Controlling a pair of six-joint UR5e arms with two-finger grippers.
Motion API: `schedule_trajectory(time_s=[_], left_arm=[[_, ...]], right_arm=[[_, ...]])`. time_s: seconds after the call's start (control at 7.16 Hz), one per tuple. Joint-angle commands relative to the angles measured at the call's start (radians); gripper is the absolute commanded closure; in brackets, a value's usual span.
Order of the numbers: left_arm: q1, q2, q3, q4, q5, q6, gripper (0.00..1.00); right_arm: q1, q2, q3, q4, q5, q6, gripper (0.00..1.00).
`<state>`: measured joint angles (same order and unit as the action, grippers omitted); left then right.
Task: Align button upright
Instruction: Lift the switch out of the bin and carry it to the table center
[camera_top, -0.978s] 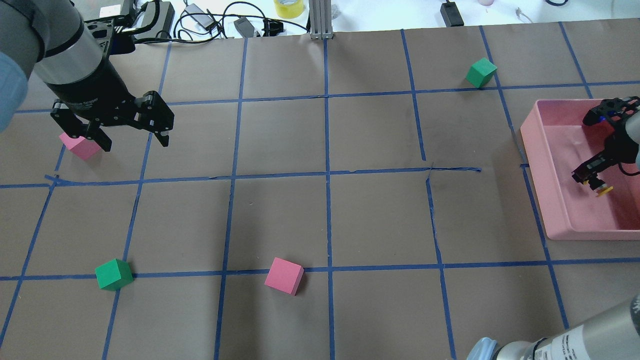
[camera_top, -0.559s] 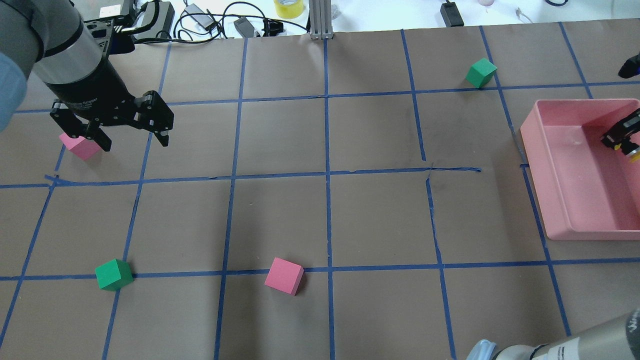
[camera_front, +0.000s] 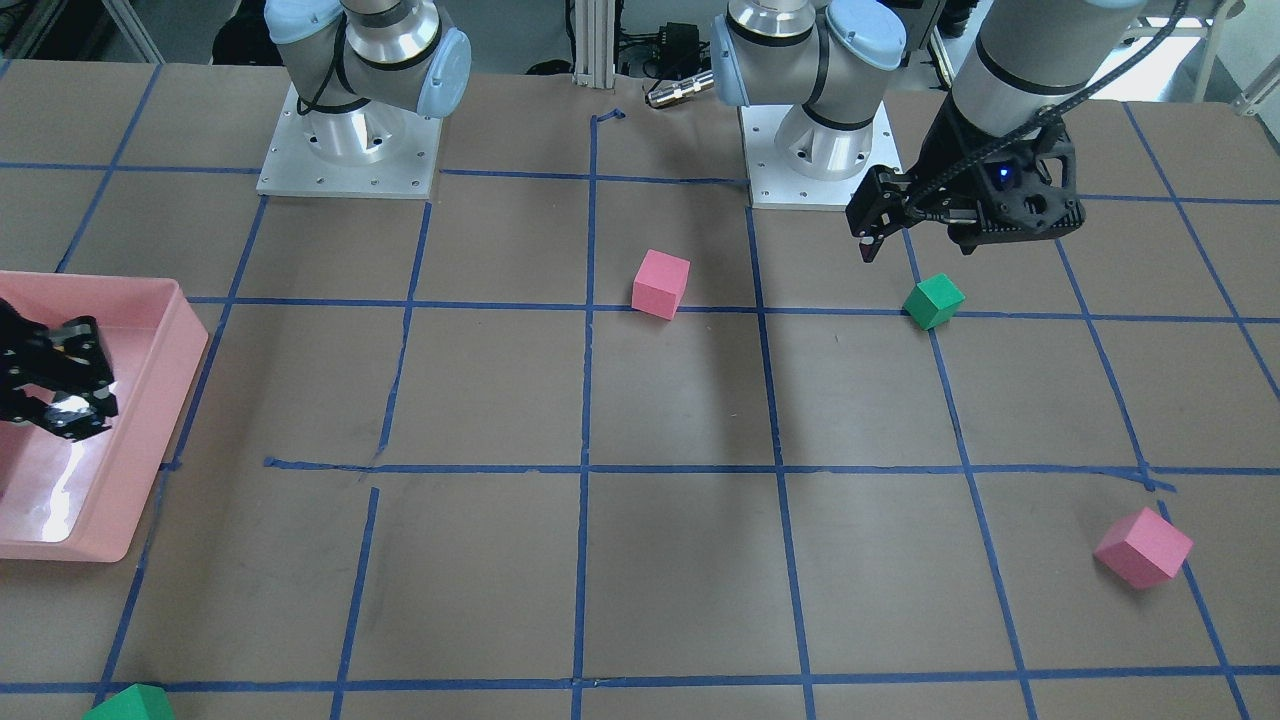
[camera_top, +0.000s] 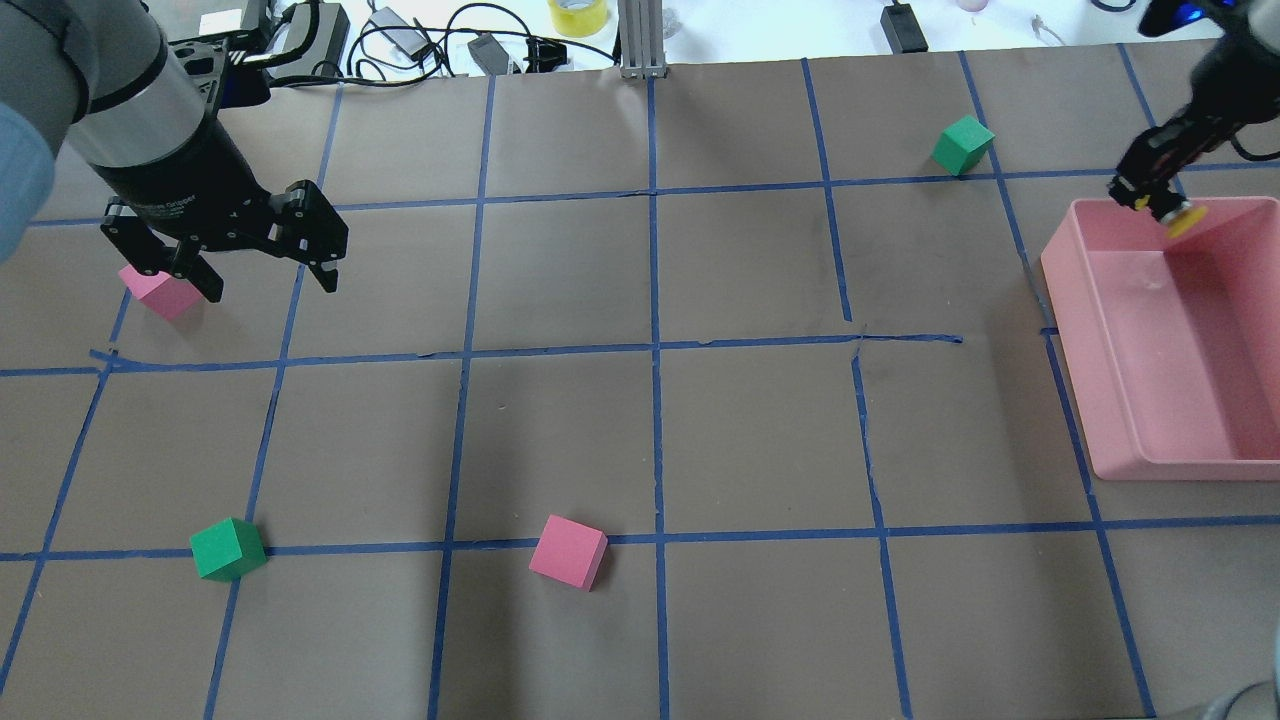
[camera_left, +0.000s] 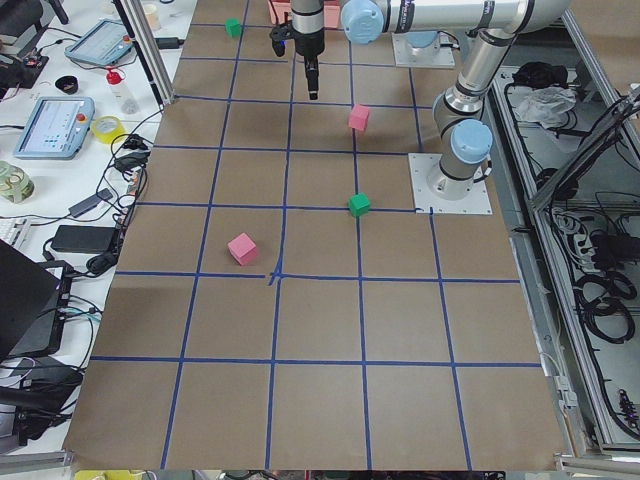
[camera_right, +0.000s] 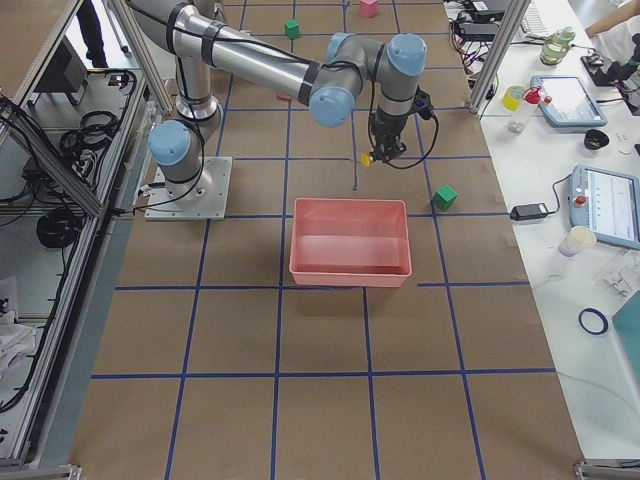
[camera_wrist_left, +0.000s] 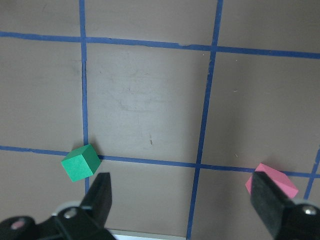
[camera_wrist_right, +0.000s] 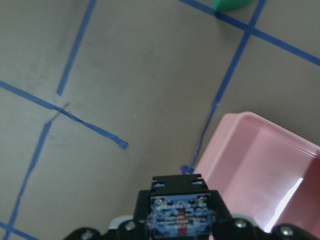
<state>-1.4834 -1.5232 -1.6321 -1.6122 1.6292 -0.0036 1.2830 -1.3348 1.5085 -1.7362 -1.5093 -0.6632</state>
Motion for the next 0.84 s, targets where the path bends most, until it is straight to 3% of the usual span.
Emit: schedule_trajectory(time_s=[0.0,0.42,0.7], left_arm=[[0.0,0.0,0.0,0.0,0.001,0.001,0.0],[0.0,0.001,0.0,0.0,0.001,0.001,0.0],[0.0,0.003,0.0,0.003,-0.002,-0.001,0.0]], right_arm=[[0.219,0.029,0.002,-0.061,0.003,0.364,1.0],[0.494,0.123,0.044,-0.244,0.003,0.834,1.0],[0.599,0.192,0.094,-0.394,-0.011,1.009,1.0]])
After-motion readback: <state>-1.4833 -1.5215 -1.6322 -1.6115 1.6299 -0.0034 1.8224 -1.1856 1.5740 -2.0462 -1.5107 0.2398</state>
